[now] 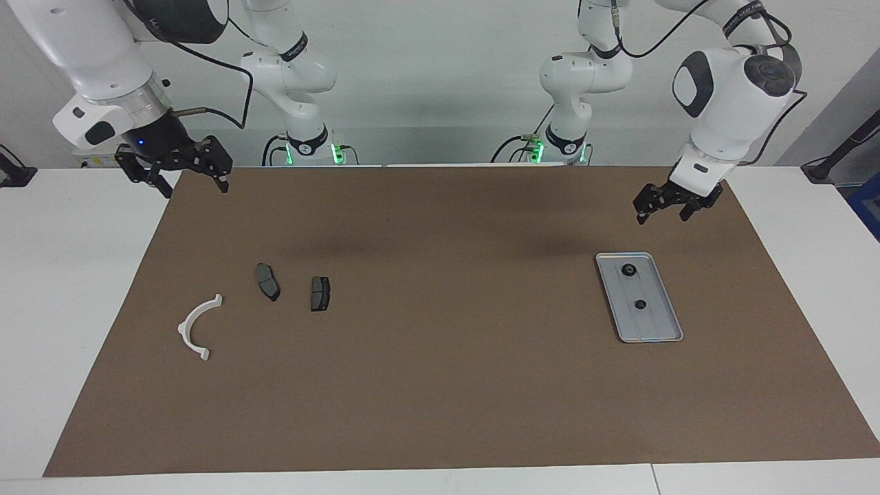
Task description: Place bearing gear from tray to pile
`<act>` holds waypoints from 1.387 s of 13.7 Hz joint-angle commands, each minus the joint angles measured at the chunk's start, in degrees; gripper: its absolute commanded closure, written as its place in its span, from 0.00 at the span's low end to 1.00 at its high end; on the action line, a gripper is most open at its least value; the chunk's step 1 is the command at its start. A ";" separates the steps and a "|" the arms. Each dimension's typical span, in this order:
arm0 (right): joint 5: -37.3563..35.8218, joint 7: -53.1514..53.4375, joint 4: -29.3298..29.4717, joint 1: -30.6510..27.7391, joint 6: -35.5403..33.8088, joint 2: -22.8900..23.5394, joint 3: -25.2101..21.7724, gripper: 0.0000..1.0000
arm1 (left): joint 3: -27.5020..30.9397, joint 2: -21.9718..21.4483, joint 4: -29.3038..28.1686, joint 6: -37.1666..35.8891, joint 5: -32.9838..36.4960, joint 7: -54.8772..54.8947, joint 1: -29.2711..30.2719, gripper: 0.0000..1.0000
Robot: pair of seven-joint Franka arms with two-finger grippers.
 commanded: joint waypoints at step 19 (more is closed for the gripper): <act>0.06 -0.32 0.49 -0.08 0.11 1.73 0.59 0.00 | -0.04 9.91 -11.93 22.00 0.68 3.61 2.58 0.40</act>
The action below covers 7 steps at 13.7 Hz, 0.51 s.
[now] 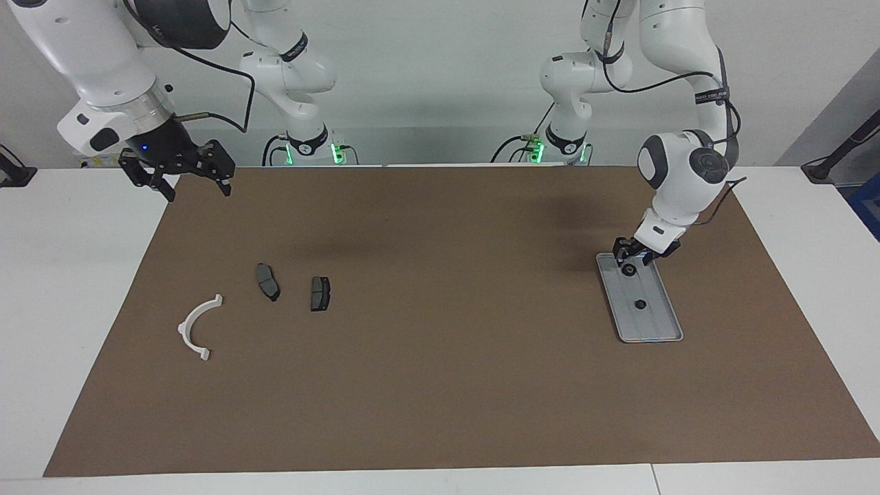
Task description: Place bearing gear from tray to pile
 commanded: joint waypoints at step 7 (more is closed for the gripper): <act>-0.03 -2.61 -0.21 -0.67 0.46 0.88 0.27 0.00 | -0.39 2.16 -0.35 3.43 0.65 0.16 0.89 0.40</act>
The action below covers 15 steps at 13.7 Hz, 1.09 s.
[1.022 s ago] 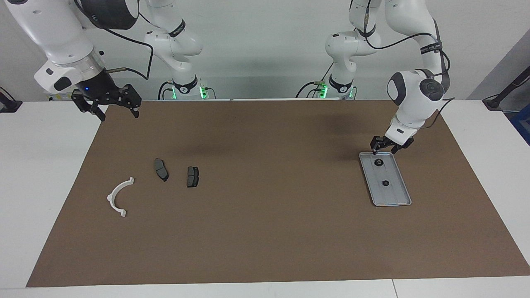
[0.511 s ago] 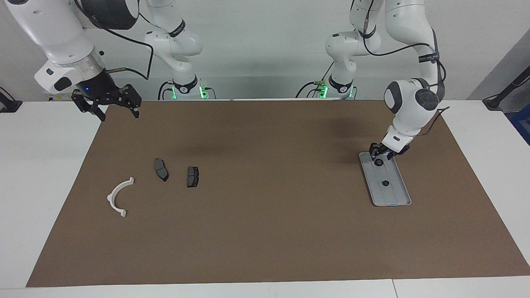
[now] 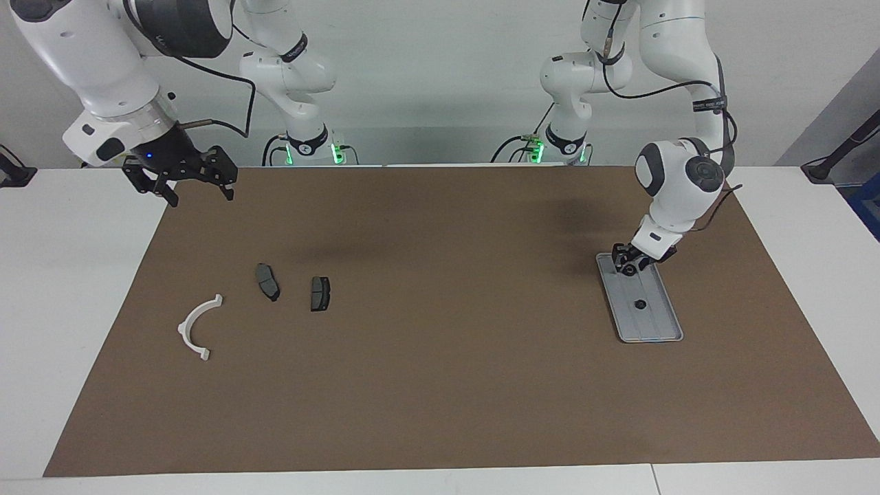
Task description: Place bearing gear from tray to pile
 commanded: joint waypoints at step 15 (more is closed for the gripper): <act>-3.28 1.08 -0.24 0.78 5.02 2.47 1.85 0.00 | -0.74 1.50 12.56 -13.16 -2.68 -16.40 -6.91 0.90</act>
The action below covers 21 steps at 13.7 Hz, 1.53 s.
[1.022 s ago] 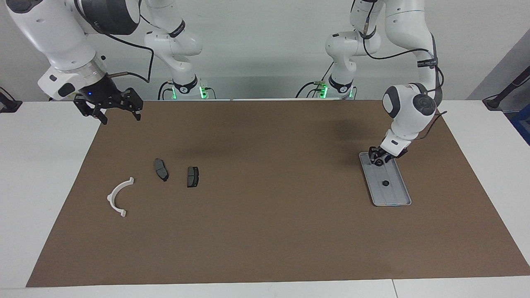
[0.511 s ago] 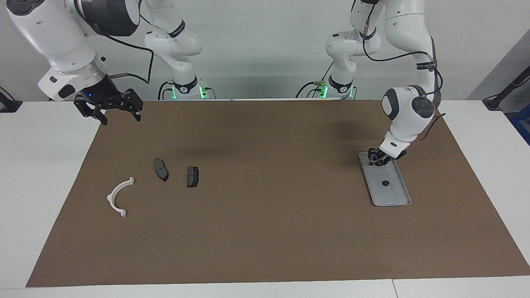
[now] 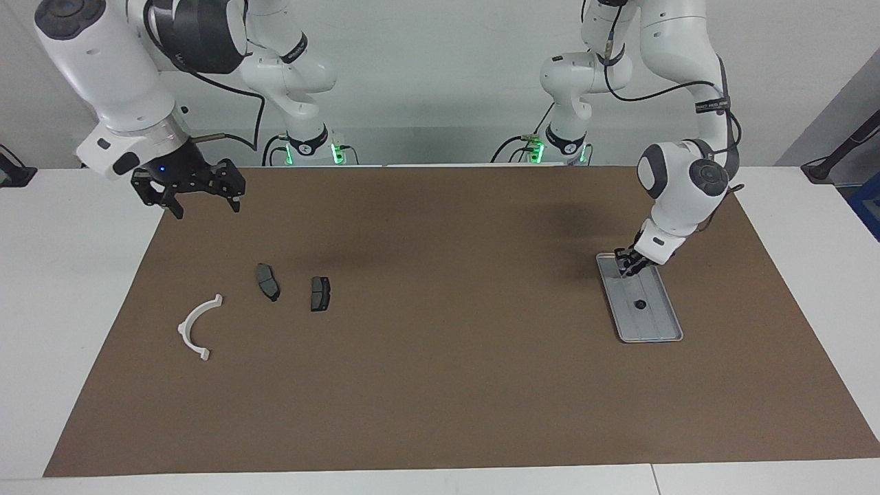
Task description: Place bearing gear from tray to pile
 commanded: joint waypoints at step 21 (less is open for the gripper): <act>-0.51 6.07 -0.02 -0.27 4.76 4.41 2.21 0.00 | 0.54 18.18 19.96 4.08 -0.22 -58.42 -38.44 0.89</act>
